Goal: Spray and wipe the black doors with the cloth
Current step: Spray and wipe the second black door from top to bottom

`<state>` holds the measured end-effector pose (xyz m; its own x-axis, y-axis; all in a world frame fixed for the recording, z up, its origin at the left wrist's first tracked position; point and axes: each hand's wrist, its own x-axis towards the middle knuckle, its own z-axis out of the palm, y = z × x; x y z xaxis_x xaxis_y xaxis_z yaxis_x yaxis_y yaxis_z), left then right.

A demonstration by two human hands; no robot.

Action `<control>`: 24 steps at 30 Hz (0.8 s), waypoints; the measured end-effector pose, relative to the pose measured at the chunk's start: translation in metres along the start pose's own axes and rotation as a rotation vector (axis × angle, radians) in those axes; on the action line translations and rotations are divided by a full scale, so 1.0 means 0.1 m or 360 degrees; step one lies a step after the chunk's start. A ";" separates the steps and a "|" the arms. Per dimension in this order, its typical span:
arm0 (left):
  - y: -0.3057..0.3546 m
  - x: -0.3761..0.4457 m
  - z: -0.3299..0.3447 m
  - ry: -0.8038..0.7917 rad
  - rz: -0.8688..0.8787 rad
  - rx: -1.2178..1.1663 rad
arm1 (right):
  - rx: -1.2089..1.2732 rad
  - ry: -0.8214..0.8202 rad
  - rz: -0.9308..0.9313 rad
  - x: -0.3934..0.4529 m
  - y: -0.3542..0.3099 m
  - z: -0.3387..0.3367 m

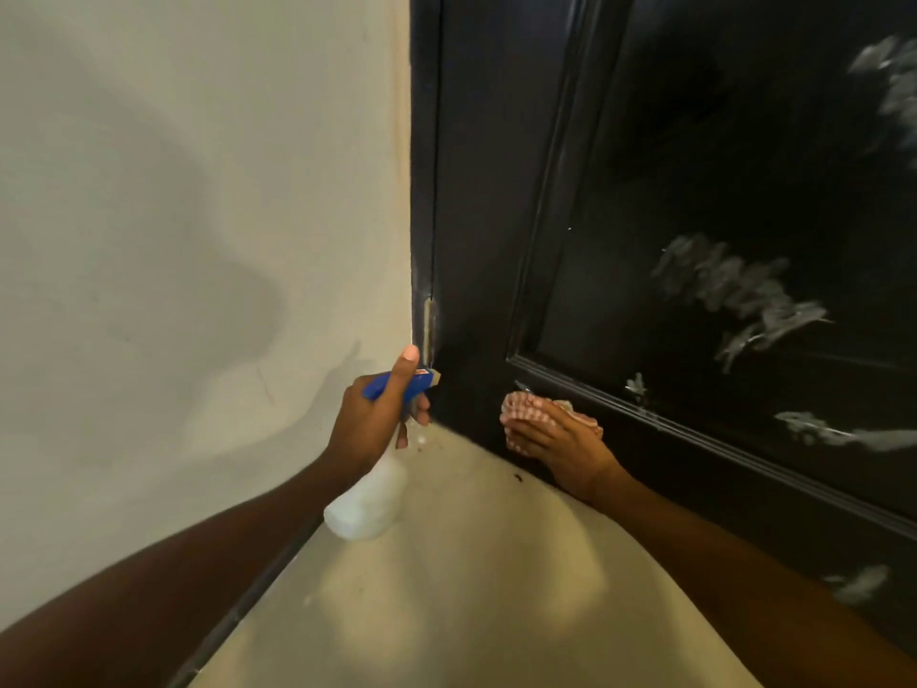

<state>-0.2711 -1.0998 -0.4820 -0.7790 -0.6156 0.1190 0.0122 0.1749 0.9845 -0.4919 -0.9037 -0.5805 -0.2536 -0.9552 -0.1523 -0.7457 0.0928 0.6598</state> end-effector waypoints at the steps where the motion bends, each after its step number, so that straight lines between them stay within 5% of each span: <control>1: 0.00 -0.01 0.01 -0.0014 0.0007 -0.0024 | 0.0031 0.0117 0.0116 0.01 0.10 -0.08; 7: -0.06 -0.17 0.03 -0.0014 -0.0064 -0.0069 | 0.0092 0.0277 0.0343 0.24 0.35 -0.76; 17: 0.01 -0.27 -0.10 0.0241 -0.0050 -0.0084 | 0.0094 0.0240 0.0309 0.81 -0.03 -0.70; 24: -0.16 -0.15 -0.26 0.0427 -0.0046 -0.0087 | 0.0199 0.0377 0.0595 1.35 -0.28 -0.55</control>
<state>-0.2433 -1.1126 -0.4960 -0.5858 -0.8025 0.1131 0.0316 0.1169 0.9926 -0.4712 -1.0503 -0.5789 -0.3824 -0.8864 0.2610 -0.7023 0.4624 0.5413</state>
